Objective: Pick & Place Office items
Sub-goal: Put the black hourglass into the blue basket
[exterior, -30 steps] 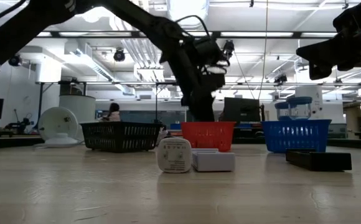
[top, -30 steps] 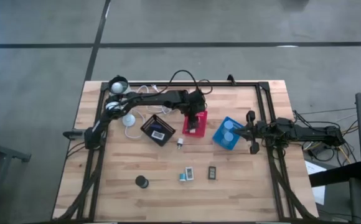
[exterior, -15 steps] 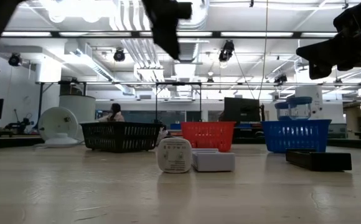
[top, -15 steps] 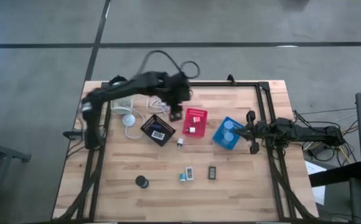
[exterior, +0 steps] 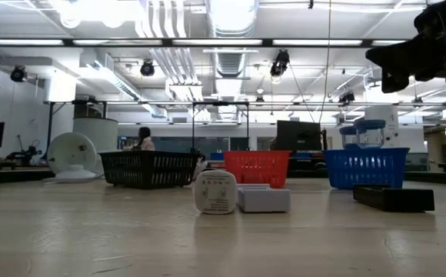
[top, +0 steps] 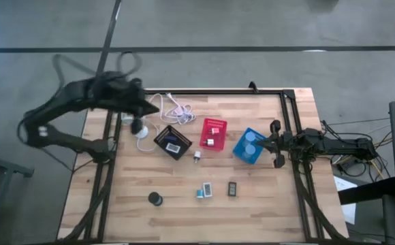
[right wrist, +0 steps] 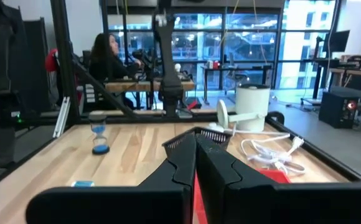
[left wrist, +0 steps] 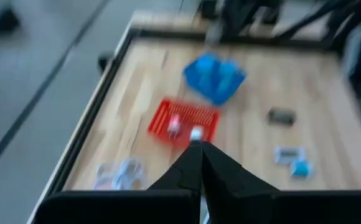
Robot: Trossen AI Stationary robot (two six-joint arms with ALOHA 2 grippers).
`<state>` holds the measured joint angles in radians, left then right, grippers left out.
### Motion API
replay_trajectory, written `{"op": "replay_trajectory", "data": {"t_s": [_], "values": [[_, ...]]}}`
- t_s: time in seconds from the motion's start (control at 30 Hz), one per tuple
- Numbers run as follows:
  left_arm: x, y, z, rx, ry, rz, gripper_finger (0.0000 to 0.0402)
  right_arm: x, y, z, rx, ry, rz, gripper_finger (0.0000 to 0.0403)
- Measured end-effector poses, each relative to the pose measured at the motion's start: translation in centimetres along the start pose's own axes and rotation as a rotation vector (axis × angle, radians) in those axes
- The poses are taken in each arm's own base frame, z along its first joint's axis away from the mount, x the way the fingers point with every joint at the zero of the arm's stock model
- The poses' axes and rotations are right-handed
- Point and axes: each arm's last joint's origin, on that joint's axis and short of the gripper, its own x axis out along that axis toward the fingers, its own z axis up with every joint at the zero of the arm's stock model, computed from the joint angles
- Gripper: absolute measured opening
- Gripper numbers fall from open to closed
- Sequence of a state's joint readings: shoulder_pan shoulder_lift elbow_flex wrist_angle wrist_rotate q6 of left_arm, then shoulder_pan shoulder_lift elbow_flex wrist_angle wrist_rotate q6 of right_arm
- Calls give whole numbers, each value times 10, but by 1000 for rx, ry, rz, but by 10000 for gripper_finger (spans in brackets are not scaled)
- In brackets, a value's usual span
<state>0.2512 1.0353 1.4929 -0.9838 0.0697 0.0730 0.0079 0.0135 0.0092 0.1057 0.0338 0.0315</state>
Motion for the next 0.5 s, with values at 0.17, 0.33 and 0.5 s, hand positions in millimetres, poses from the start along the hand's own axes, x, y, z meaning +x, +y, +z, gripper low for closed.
{"op": "replay_trajectory", "data": {"t_s": [0.17, 0.33, 0.5], "values": [[-16, -6, -45, 7, -231, -28, 4, 0, 0, 1, 3, -15, 0, 8], [3, -8, -96, 17, -414, -17, 4, 0, 0, 2, 14, -24, 1, 8], [25, -9, -133, 3, -524, -18, 3, 0, 0, 3, 15, -28, 1, 8]]}}
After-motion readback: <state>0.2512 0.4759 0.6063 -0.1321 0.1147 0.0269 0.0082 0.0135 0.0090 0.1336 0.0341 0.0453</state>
